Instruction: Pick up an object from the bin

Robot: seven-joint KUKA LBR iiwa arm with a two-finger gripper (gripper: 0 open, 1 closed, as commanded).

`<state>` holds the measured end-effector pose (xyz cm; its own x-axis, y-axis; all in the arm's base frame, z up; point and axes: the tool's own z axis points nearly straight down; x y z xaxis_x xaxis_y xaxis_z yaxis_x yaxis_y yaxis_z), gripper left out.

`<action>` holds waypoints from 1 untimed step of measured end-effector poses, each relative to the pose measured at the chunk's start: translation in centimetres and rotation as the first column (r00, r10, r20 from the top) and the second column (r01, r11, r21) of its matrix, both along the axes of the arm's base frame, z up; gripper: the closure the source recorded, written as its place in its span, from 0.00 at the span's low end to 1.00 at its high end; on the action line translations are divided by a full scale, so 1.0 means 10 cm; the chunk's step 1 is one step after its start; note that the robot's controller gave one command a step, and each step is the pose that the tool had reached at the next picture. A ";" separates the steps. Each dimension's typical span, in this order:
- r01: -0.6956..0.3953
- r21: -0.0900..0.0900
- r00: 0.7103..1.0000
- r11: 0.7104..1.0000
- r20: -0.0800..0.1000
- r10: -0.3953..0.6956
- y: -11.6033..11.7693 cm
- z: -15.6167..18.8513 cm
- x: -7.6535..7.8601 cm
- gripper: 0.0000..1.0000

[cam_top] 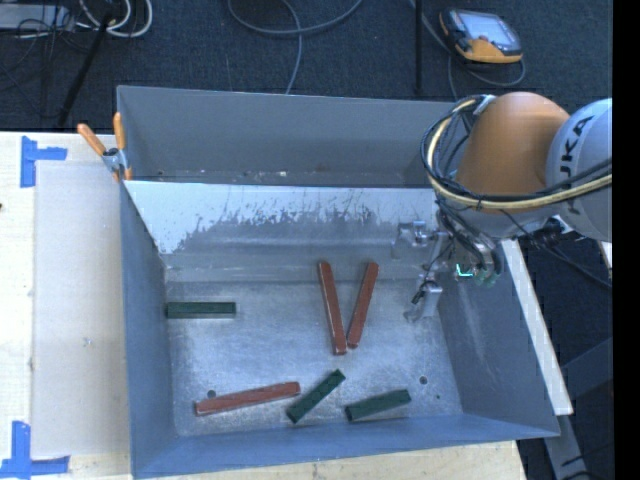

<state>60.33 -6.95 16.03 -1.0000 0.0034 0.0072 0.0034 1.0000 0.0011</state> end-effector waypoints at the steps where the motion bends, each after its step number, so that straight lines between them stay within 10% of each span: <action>1: -0.412 -0.001 0.911 0.911 0.010 0.412 0.53 -0.90 -0.02 0.00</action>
Offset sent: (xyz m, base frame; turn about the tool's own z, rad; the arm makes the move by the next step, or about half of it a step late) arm -0.0026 0.0529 -0.0903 -0.4274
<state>60.16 -1.61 7.04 -0.9126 -0.4090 -0.0026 -0.4090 0.9126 -0.0003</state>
